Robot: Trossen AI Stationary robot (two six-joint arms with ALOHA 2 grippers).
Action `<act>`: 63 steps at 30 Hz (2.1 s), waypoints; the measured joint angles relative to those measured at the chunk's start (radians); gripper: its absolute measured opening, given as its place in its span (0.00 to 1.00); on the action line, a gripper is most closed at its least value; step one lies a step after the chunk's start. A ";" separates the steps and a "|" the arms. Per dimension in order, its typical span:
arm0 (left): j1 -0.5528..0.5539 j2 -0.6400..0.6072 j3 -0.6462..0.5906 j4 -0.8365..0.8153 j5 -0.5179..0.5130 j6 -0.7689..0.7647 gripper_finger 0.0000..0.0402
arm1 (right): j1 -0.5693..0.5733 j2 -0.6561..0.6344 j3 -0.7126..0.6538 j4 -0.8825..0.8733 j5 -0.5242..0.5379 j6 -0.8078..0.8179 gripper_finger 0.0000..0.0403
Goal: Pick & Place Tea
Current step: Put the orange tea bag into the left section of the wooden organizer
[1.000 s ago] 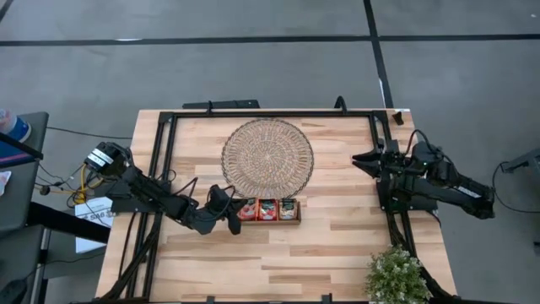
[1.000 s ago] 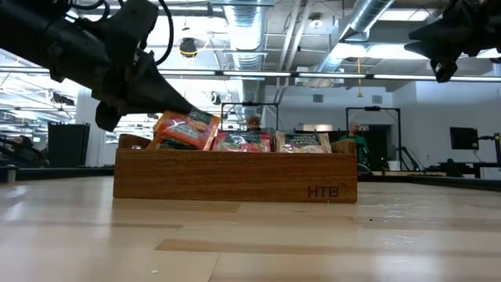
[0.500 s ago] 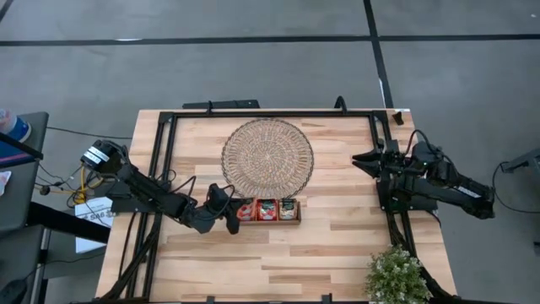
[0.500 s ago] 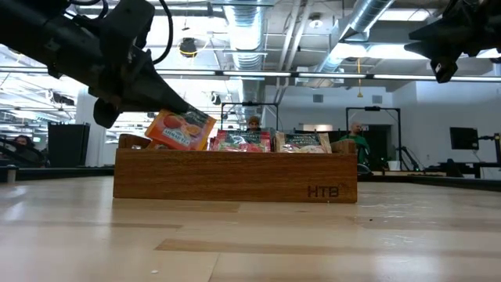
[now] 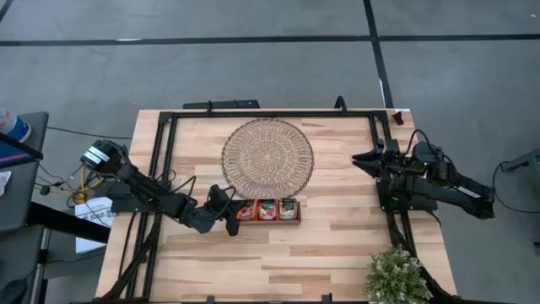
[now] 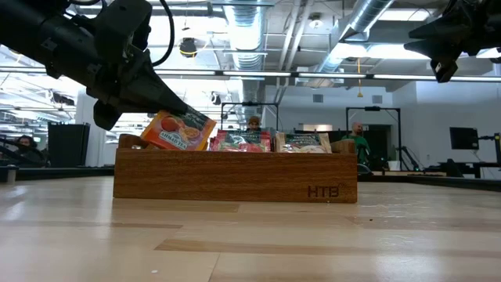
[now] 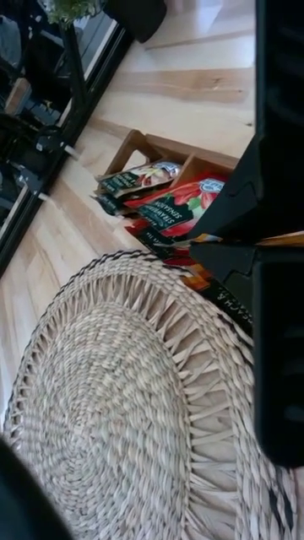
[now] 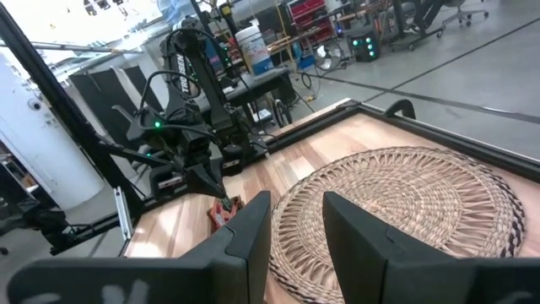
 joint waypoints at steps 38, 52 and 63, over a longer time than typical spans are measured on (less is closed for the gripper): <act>0.000 -0.074 0.000 -0.049 -0.038 0.181 0.34 | 0.000 0.000 0.000 0.014 0.000 0.000 0.25; 0.168 -0.160 0.000 -0.133 0.339 0.155 0.34 | 0.000 0.000 0.000 0.030 0.000 0.000 0.25; 0.250 -0.160 0.000 -0.222 0.507 0.058 0.34 | 0.000 0.000 0.000 0.035 0.000 0.000 0.25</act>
